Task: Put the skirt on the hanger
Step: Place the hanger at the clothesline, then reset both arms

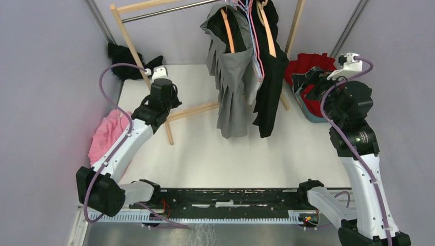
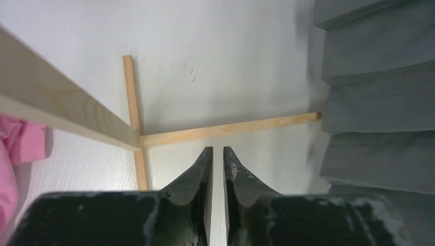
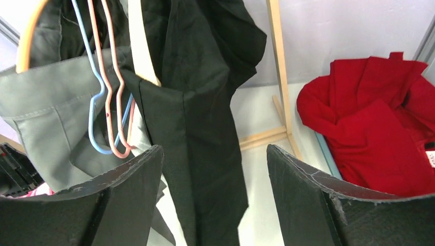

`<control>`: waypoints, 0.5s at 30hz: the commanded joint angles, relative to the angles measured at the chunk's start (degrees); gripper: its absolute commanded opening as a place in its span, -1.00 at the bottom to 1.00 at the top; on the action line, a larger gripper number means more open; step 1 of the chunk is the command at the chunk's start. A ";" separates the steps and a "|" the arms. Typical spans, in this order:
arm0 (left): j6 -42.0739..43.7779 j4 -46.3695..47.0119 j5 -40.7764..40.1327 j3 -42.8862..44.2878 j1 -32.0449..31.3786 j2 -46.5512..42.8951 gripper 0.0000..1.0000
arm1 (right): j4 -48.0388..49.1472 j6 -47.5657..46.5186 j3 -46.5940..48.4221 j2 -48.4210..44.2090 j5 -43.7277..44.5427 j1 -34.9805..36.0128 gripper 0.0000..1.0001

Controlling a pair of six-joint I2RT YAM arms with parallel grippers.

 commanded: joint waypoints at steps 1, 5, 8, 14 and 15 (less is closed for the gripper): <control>-2.66 2.11 -6.68 -3.24 -0.05 -5.12 -0.66 | 0.46 0.15 -0.74 0.63 -2.56 -0.04 0.58; -3.36 4.62 -10.79 -5.34 1.41 -5.83 -0.68 | 0.91 0.39 -1.49 1.13 -3.89 -0.06 0.57; -3.70 5.56 -9.51 -3.70 4.28 -2.43 -0.68 | 0.59 0.26 -1.57 1.17 -4.29 -0.08 0.57; -3.51 9.91 -7.74 -1.61 8.48 4.74 -0.68 | -1.23 0.12 -2.65 -0.40 -5.51 0.02 0.60; -3.40 10.42 -7.33 -1.22 9.10 5.87 -0.68 | -1.66 -0.18 -3.28 -0.76 -5.53 -0.05 0.61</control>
